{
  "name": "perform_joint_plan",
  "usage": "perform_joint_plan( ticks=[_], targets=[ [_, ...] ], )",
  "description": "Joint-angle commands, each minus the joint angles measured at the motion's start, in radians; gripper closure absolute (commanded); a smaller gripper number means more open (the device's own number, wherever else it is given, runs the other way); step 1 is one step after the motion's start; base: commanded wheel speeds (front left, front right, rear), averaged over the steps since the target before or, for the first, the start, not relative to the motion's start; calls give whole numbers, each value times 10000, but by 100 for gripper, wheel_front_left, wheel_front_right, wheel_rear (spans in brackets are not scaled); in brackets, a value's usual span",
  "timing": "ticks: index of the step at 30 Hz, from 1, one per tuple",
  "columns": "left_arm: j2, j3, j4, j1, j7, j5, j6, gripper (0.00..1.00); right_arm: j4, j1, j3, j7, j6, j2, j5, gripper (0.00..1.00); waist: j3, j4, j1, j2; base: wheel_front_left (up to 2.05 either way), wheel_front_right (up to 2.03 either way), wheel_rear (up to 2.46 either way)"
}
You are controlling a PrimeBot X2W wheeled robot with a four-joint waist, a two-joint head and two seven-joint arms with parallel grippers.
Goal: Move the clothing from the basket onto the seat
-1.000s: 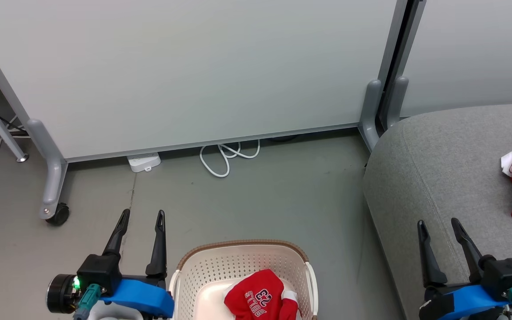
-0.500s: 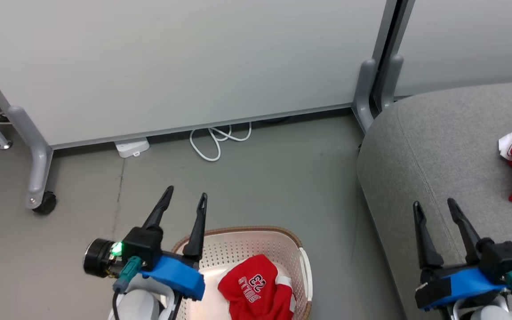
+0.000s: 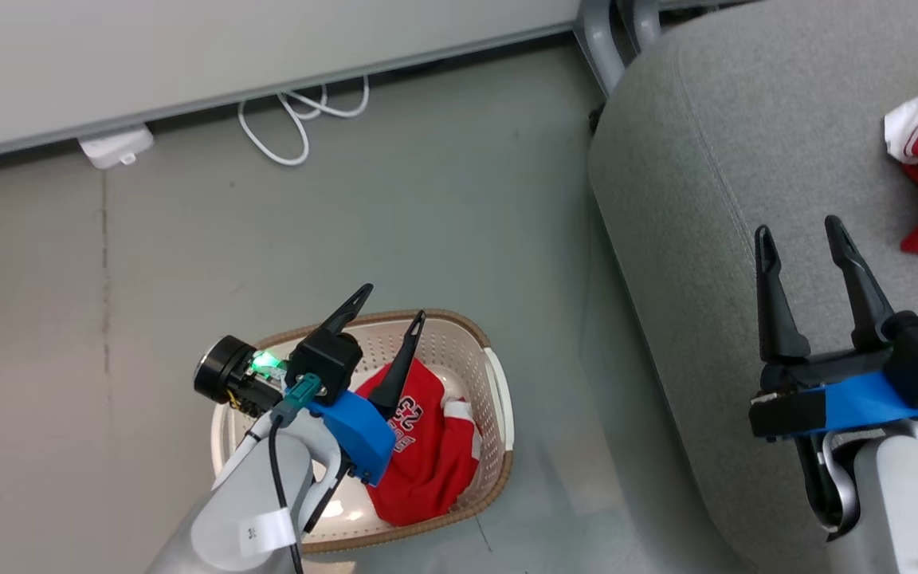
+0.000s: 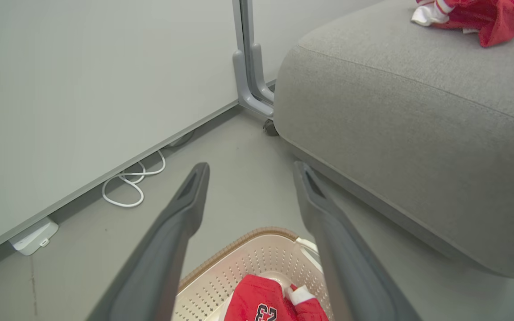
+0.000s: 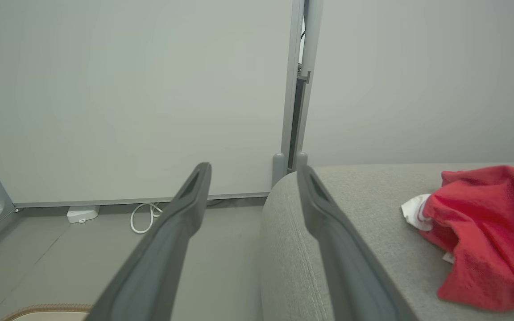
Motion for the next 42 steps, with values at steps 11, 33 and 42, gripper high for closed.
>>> perform_joint_plan(
  ticks=[11,33,42],
  targets=[
    [324,-2948,2396,-1955,-28,-1207,-5,0,-392,-1339,286,-40,1,24,-65,0,2542,-1062,-3,0,0,0,0],
    [784,-7512,4062,-4084,1462,-4240,-6,0,-1006,-2601,573,-41,1,182,-63,0,5488,-1569,-3,0,0,0,0],
    [976,-7600,4417,-4412,1971,-4297,-6,0,-1259,-2811,584,-40,1,249,-72,0,6261,-1683,-3,0,0,0,0]
  ],
)
